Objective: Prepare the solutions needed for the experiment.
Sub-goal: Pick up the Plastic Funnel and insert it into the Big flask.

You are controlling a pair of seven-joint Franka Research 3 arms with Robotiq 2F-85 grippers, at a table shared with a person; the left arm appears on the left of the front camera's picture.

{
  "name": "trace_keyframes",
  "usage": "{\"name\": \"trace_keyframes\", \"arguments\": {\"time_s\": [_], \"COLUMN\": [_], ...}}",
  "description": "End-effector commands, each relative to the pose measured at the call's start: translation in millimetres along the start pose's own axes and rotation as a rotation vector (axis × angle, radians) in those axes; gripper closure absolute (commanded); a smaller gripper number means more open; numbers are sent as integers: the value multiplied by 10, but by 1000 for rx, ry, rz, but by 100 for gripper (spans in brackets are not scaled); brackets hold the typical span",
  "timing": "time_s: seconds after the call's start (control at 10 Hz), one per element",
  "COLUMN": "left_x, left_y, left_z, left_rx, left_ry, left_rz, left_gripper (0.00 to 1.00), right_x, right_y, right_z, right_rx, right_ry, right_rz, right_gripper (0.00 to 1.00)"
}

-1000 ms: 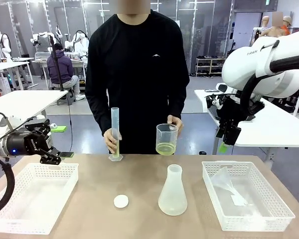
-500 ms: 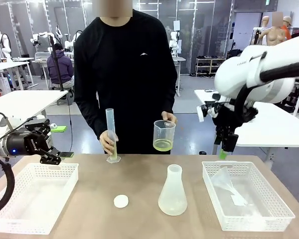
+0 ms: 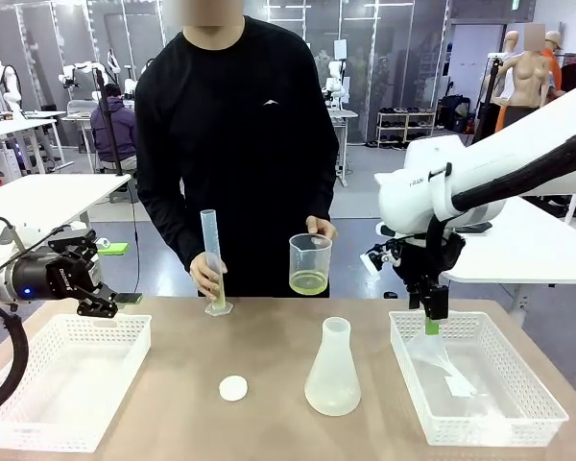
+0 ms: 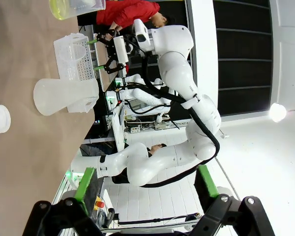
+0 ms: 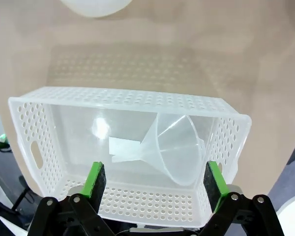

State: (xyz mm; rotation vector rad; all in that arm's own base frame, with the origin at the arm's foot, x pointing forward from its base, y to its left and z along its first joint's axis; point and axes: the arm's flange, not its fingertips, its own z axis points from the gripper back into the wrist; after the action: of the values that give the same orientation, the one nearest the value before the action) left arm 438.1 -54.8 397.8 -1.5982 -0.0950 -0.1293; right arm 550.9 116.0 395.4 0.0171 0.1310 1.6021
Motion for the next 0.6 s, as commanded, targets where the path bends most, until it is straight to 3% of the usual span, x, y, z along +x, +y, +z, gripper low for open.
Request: {"name": "trace_keyframes", "arguments": {"time_s": [0.0,0.5], "left_x": [-9,-9], "left_y": [-3,-3], "left_z": [-1,-1], "left_rx": [-3,-3], "left_ry": [1,1], "left_rz": [-9,-9], "left_gripper": [0,0], "right_x": [46,111], "right_y": [-158,-305], "right_z": [-12,-309], "right_rx": [45,183], "right_ry": [51,155], "right_rz": [-1,31], "right_gripper": [0,0]}}
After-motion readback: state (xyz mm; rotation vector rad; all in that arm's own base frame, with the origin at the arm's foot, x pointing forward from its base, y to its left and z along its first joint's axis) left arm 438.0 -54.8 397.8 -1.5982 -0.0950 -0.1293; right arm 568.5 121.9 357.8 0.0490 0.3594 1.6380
